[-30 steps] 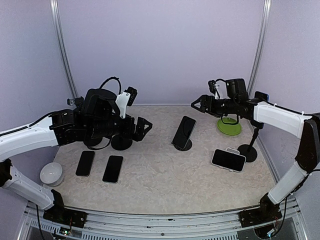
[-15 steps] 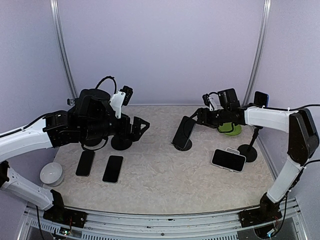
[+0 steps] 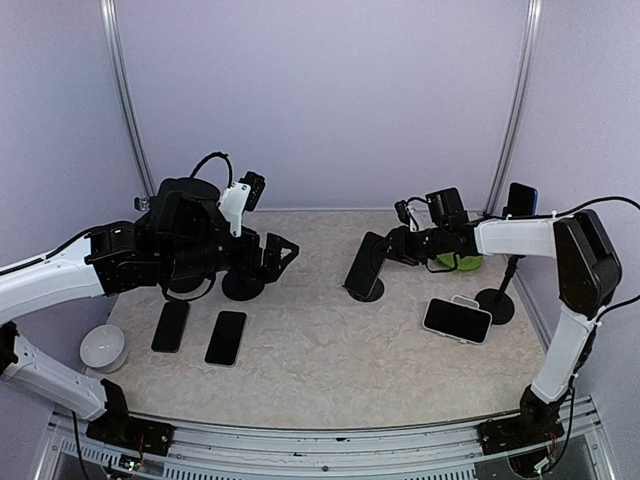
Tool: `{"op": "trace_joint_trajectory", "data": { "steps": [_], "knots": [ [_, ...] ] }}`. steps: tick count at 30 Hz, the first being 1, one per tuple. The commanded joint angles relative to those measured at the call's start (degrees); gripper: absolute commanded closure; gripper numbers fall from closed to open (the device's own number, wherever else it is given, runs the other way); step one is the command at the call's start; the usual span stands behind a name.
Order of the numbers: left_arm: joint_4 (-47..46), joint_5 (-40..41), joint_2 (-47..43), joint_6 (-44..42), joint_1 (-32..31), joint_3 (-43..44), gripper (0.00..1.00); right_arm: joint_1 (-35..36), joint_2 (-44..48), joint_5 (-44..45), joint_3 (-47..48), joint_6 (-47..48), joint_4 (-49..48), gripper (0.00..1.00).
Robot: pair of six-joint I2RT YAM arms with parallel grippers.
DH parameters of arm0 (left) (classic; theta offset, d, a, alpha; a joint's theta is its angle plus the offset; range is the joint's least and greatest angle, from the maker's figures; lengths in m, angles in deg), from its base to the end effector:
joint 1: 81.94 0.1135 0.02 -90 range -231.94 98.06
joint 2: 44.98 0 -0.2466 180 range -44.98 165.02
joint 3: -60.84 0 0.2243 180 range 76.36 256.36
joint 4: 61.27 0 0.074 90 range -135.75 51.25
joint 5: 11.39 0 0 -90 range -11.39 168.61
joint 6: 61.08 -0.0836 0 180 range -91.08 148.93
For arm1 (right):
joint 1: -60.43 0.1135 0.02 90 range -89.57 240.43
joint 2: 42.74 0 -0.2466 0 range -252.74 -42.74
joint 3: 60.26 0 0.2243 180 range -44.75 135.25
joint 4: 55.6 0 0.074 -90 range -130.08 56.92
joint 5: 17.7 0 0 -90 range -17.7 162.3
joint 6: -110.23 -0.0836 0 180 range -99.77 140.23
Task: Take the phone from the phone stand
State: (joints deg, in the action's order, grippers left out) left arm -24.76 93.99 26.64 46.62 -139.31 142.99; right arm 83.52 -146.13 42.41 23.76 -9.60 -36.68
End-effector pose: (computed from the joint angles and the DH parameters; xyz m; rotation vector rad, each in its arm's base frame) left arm 0.1814 -0.2422 0.3208 0.5315 1.9823 -0.5599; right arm 0.3550 0.1966 0.1882 -0.1645 2.3523 1.0638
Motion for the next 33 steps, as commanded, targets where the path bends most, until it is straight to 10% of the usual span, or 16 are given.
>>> {"op": "trace_joint_trajectory", "data": {
  "steps": [1, 20, 33],
  "knots": [
    [-0.5, -0.1, -1.4, -0.3, -0.4, -0.7, 0.01, -0.4, -0.8, -1.9, -0.1, -1.1, -2.6, 0.61],
    [0.3, 0.3, -1.5, -0.6, -0.4, -0.9, 0.01, -0.3, -3.5, -6.8, -2.1, -1.3, -6.3, 0.99],
    [3.4, 2.6, 2.8, 0.2, -0.3, 3.5, 0.01, -0.3, 2.1, -5.6, 3.9, -1.9, -3.1, 1.00]
  ]
}}
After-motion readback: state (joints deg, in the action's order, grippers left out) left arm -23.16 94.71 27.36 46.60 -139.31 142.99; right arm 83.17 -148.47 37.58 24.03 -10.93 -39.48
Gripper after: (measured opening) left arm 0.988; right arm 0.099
